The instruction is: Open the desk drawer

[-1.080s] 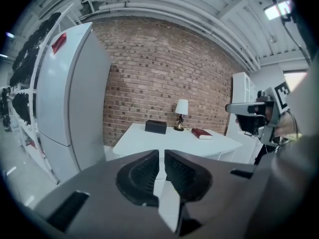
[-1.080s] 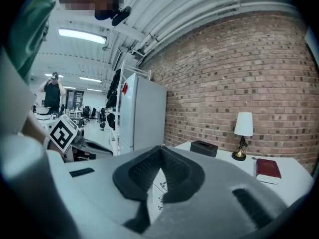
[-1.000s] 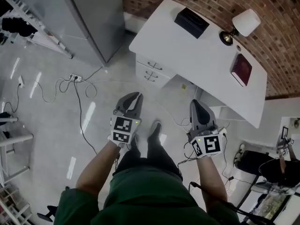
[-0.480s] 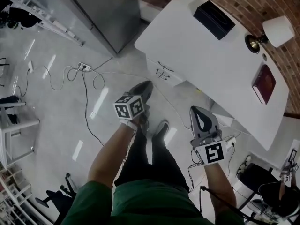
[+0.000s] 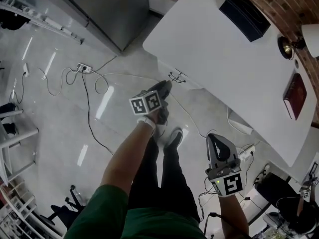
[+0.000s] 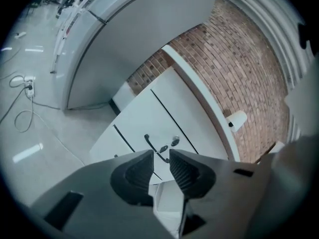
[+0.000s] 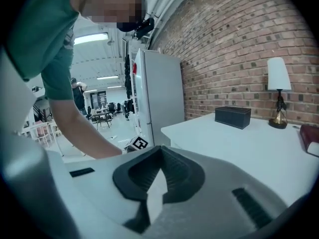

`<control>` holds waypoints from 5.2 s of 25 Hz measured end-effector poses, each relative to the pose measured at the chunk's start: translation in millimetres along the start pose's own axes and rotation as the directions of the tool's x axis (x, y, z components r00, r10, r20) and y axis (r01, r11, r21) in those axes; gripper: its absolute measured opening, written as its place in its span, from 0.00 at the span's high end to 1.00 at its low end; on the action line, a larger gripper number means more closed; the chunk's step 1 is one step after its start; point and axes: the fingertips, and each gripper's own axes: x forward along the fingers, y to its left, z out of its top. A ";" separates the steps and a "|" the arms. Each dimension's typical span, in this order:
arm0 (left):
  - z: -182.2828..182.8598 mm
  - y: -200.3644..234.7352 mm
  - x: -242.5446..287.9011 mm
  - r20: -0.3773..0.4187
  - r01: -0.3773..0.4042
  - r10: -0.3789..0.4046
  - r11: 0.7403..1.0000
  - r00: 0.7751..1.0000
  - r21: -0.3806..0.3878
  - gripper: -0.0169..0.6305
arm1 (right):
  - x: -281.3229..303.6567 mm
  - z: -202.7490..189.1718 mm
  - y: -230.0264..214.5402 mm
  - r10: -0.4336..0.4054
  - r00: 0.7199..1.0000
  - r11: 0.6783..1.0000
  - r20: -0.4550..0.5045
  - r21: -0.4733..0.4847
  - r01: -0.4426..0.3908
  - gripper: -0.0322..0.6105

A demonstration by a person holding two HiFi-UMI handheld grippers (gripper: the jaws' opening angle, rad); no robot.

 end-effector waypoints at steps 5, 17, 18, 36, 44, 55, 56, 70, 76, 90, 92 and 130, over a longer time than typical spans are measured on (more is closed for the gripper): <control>-6.5 12.1 44.1 0.019 0.100 -0.098 0.976 0.995 -0.195 0.83 | 7.9 -25.6 -6.8 -0.007 1.000 0.998 -0.026 0.057 0.009 0.95; -6.2 37.1 107.8 0.147 0.216 -0.175 0.913 0.974 -0.345 0.82 | 26.4 -67.2 -9.1 0.052 0.998 0.997 -0.044 0.061 -0.050 0.95; -6.9 38.6 109.2 0.159 0.225 -0.178 0.906 0.971 -0.358 0.82 | 28.0 -69.2 -7.5 0.062 0.997 0.996 -0.047 0.061 -0.059 0.95; -2.3 24.6 119.8 0.319 0.378 -0.242 0.789 0.916 -0.485 0.94 | 55.0 -107.0 19.4 0.164 0.976 0.986 -0.146 0.057 -0.157 0.95; -6.4 24.9 114.3 0.339 0.393 -0.243 0.773 0.909 -0.498 0.94 | 53.7 -119.1 27.3 0.181 0.972 0.982 -0.152 0.089 -0.169 0.95; -27.8 34.7 77.3 0.308 0.354 -0.218 0.785 0.926 -0.508 0.94 | 51.3 -123.4 27.1 0.187 0.974 0.978 -0.128 0.123 -0.171 0.95; -30.8 35.6 73.1 0.303 0.349 -0.216 0.788 0.928 -0.508 0.94 | 51.8 -122.8 28.1 0.190 0.974 0.977 -0.123 0.125 -0.175 0.95; -72.7 56.9 -0.9 0.305 0.306 -0.155 0.779 0.940 -0.547 0.94 | 59.0 -110.7 52.6 0.264 0.960 0.960 -0.094 0.124 -0.251 0.95; -95.5 76.1 -28.6 0.269 0.257 -0.121 0.789 0.956 -0.559 0.94 | 62.8 -101.8 58.6 0.275 0.959 0.957 -0.075 0.114 -0.265 0.95; -128.6 115.9 -27.9 0.183 0.145 -0.048 0.815 0.982 -0.561 0.95 | 67.0 -118.6 63.8 0.294 0.949 0.951 -0.109 0.135 -0.279 0.95; -130.4 119.8 -26.4 0.175 0.139 -0.047 0.818 0.983 -0.558 0.95 | 69.3 -118.8 62.0 0.293 0.950 0.951 -0.106 0.136 -0.278 0.95; -150.6 150.0 -11.0 0.074 0.022 0.017 0.873 0.997 -0.487 0.94 | 65.6 -135.4 41.1 0.259 0.959 0.960 -0.119 0.146 -0.241 0.95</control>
